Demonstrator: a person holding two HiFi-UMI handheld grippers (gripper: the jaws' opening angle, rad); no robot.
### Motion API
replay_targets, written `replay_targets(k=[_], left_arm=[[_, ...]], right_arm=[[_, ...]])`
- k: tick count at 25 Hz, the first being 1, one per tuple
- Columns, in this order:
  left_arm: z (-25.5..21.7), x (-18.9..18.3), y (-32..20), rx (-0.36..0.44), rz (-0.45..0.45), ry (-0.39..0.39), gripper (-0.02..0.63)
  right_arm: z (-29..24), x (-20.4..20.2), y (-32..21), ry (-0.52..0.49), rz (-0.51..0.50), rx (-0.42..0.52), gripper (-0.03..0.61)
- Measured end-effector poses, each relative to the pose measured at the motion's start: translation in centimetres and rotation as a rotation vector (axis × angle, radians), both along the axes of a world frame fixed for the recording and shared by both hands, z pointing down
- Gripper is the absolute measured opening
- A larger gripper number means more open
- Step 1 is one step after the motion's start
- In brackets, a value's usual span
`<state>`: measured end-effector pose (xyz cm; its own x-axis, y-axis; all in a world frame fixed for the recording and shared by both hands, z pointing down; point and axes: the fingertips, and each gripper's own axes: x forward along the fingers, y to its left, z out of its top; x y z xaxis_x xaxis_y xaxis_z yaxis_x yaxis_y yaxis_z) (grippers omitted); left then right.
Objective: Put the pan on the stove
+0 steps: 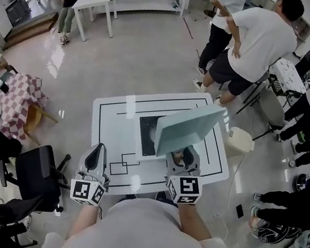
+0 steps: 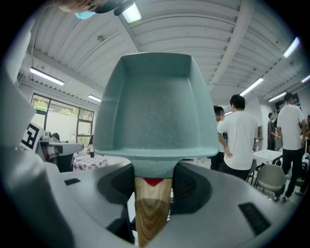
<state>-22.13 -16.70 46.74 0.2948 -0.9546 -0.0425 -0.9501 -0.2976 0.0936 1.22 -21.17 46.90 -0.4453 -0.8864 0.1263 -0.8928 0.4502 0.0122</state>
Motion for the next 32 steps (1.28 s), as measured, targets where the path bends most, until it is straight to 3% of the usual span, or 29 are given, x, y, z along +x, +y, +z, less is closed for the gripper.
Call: replay_targets(k=[12,23,32], left_arm=[[2.1,0.1,-1.7,-0.050,-0.014,0.007,0.009],[4.8,0.2,-1.6,-0.116,0.000,0.017,0.009],[6.3,0.1,-1.9,-0.161,0.015,0.032,0.009]], right_arm=[[6.6,0.2,-3.0,0.059,-0.022,-0.193,0.195],[18.9,0.7,-3.9,0.172,0.023,-0.603,0.195],[24.3,0.2,-4.1,0.268,0.024,-0.830,0.195]])
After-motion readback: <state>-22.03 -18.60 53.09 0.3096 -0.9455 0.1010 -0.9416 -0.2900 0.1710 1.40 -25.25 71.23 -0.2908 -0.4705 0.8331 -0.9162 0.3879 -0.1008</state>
